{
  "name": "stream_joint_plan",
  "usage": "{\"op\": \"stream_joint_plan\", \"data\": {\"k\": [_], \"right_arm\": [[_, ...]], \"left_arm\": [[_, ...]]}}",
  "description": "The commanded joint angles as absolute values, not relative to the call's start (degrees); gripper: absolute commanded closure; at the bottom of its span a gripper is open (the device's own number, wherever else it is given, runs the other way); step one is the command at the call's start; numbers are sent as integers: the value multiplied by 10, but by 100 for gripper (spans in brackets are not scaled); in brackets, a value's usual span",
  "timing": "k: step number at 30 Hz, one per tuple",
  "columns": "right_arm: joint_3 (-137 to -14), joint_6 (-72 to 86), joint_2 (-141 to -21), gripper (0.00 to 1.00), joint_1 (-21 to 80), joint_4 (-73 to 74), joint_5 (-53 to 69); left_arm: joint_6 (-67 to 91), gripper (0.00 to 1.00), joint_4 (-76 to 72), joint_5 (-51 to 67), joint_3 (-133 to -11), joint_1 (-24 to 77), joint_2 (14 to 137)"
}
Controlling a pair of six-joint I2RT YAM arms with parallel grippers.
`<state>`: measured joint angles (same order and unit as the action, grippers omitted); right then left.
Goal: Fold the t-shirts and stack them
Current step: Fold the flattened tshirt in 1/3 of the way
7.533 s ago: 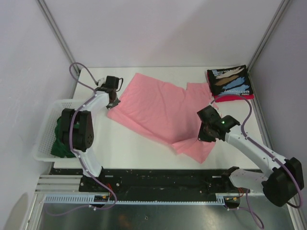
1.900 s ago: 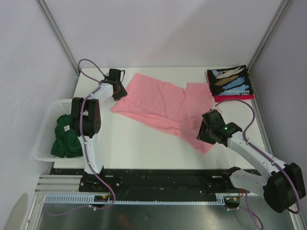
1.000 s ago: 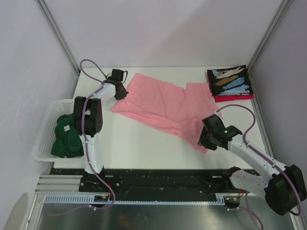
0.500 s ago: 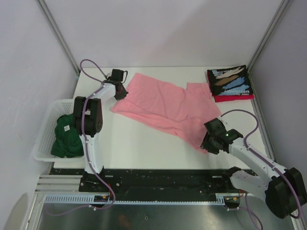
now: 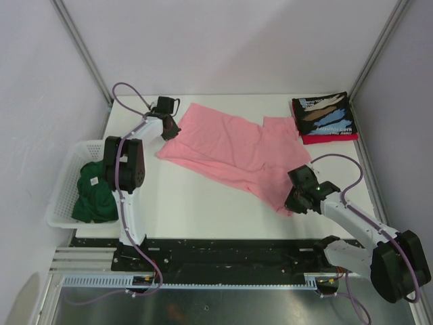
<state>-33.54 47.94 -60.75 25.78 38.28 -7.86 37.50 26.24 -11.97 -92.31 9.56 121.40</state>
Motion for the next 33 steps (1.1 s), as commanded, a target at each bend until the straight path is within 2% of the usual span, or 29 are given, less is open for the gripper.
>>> {"op": "stream_joint_plan", "data": {"k": [1,4,16,17,20,22,26,33], "right_arm": [[-335,476,-613,95,248,367,-81],[-335,472,-612,99,234,383,-86],[-335,458,-613,100,209,396,-82],[-334,458,-614,100,209,396,-82],[-334,456,-616,100,208,395,-84],[-334,456,-617,100,208,393,-82],[-334,454,-622,100,208,387,-78],[-333,453,-626,100,209,385,-78]], "left_arm": [[367,100,259,-141,-949,93,1214],[365,100,258,-144,-952,90,1216],[368,99,260,-133,-963,85,1232],[369,94,259,-129,-960,86,1232],[379,68,260,-132,-943,89,1224],[381,59,260,-136,-936,92,1220],[385,55,261,-142,-931,94,1217],[399,57,273,-152,-927,97,1220]]}}
